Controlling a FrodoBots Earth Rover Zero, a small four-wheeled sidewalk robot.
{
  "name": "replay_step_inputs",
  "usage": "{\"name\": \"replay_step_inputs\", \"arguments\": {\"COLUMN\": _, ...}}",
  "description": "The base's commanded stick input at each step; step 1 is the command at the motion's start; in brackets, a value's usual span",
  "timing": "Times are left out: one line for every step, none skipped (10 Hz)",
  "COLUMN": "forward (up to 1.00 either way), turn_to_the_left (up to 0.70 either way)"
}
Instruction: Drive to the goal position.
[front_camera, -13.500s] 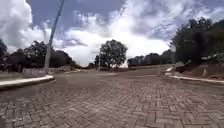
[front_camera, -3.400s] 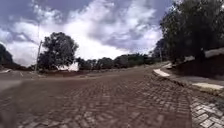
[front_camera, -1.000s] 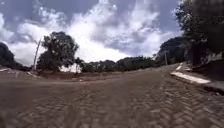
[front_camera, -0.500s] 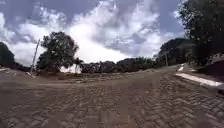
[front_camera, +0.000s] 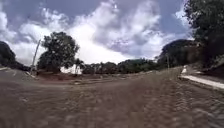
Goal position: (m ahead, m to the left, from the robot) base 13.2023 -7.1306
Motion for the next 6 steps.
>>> {"name": "replay_step_inputs", "arguments": {"forward": 1.00, "turn_to_the_left": 0.00}}
{"name": "replay_step_inputs", "arguments": {"forward": 1.00, "turn_to_the_left": 0.00}}
{"name": "replay_step_inputs", "arguments": {"forward": 1.00, "turn_to_the_left": 0.00}}
{"name": "replay_step_inputs", "arguments": {"forward": 1.00, "turn_to_the_left": 0.00}}
{"name": "replay_step_inputs", "arguments": {"forward": 1.00, "turn_to_the_left": -0.06}}
{"name": "replay_step_inputs", "arguments": {"forward": 1.00, "turn_to_the_left": -0.27}}
